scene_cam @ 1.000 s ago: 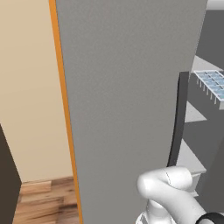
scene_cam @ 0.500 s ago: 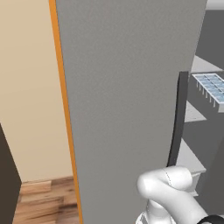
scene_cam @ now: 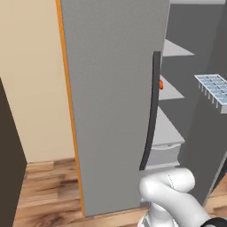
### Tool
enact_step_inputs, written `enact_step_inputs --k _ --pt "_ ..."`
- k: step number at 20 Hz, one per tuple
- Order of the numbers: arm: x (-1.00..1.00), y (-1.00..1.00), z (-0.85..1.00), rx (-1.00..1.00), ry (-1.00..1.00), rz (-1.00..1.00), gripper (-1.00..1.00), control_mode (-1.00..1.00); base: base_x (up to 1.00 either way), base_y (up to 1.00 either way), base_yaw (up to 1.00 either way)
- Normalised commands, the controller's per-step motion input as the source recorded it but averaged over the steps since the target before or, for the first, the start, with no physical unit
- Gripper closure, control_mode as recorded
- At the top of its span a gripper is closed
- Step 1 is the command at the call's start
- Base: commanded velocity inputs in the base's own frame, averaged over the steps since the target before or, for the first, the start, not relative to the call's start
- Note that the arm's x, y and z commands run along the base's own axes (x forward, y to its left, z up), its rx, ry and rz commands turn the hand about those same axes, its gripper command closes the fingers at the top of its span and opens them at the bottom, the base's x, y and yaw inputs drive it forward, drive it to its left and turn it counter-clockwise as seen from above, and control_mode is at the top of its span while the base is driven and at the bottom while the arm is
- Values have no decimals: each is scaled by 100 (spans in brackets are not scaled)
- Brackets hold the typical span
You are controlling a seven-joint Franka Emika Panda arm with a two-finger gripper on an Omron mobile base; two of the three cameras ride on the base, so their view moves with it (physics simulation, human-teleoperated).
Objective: Open the freezer door, pick up the ice cube tray from the freezer, and place it on the dining counter.
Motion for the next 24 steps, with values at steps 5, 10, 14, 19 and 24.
enact_step_inputs --k 5,10,14,19,24 --pt "0 0 0 0 0 0 100 100 -96 37 -1" --pt "0 0 0 0 0 0 100 100 -72 56 -24" --pt "0 0 0 0 0 0 100 100 -75 50 -42" --pt "0 0 0 0 0 0 100 100 -71 29 -45" --pt "0 0 0 0 0 0 100 100 -66 2 -42"
